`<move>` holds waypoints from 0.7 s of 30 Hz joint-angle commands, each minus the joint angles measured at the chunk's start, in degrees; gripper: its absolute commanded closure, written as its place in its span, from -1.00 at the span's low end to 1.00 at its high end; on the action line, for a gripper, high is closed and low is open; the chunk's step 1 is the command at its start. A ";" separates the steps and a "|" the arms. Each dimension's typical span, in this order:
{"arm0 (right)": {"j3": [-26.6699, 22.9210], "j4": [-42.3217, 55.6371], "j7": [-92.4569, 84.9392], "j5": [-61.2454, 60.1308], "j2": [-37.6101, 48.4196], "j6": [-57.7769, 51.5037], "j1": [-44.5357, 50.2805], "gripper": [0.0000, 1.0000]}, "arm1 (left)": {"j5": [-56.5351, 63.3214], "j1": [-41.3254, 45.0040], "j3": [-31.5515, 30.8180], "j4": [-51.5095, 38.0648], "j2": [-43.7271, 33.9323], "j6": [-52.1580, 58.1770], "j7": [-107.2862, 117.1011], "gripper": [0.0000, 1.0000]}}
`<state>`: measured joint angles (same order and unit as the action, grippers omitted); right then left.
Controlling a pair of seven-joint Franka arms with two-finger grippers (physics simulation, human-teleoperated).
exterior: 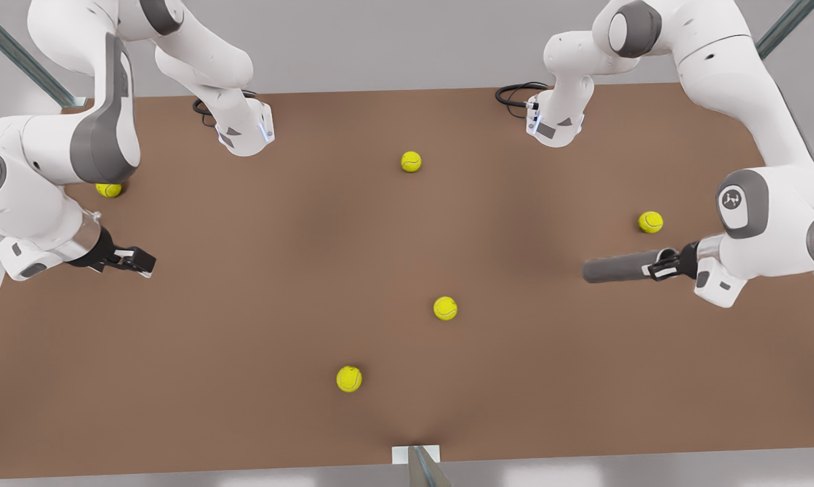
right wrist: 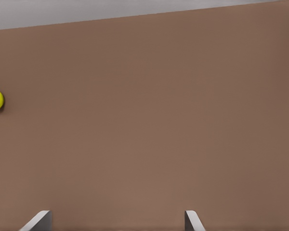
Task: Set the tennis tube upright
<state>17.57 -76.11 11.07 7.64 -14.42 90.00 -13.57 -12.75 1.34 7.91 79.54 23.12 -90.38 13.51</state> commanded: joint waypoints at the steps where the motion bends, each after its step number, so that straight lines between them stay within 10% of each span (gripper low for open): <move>1: 0.01 0.00 0.00 -0.08 0.01 0.00 0.03 -1.00 | 3.78 -0.02 0.00 0.01 0.00 -0.41 -0.07 0.57; 21: 0.09 0.00 0.00 -0.08 0.01 0.00 -0.05 -1.00 | 7.56 -0.02 -0.53 0.53 5.97 -8.50 1.16 0.57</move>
<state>17.61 -76.11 11.08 7.64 -14.42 90.00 -13.63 -4.40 1.32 7.38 80.07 29.27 -99.16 14.69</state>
